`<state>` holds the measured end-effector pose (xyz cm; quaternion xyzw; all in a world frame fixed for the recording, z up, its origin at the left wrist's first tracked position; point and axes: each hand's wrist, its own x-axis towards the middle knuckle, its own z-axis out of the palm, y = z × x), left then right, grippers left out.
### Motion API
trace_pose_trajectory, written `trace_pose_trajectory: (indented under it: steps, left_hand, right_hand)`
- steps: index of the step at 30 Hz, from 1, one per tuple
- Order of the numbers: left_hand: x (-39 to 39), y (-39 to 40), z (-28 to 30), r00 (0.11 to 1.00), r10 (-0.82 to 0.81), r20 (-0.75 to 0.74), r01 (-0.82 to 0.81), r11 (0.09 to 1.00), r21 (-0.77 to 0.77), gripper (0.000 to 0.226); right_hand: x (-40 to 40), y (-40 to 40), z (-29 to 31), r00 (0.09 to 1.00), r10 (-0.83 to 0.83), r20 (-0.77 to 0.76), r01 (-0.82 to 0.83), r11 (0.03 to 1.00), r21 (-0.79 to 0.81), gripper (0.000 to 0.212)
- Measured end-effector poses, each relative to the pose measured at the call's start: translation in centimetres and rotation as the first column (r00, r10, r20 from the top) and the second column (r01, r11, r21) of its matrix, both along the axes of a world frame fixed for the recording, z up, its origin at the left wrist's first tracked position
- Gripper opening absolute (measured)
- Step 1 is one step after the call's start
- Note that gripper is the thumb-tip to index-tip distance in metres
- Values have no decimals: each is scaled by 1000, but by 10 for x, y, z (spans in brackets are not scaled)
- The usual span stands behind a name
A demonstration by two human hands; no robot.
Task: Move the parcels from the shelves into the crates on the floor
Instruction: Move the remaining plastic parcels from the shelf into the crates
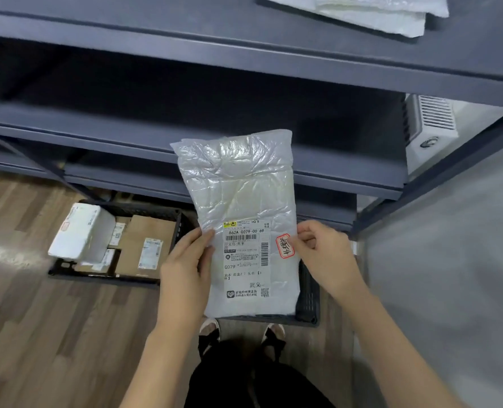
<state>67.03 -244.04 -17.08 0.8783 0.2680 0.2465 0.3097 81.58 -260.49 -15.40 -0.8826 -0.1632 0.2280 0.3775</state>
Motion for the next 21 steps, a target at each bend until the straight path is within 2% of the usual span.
trace_pose_trajectory:
  steps: [5, 8, 14, 21]
  left_hand:
    - [-11, 4, -44, 995, -46, -88, 43, 998, -35, 28]
    - [-17, 17, -79, 972, -117, -203, 98, 990, -101, 32]
    - [-34, 41, -158, 876, -277, -395, 189, 950, -247, 35]
    - [-26, 31, -267, 760, -432, -486, 224, 875, -428, 38]
  right_hand:
    - [-16, 4, -47, 999, -17, -34, 12, 987, -160, 6]
    - [-31, 10, -81, 996, -47, -77, 26, 967, -252, 8]
    - [-58, 18, -159, 986, -56, -160, -4, 935, -354, 15]
    - [-63, -1, -270, 972, -62, -227, -53, 881, -470, 15]
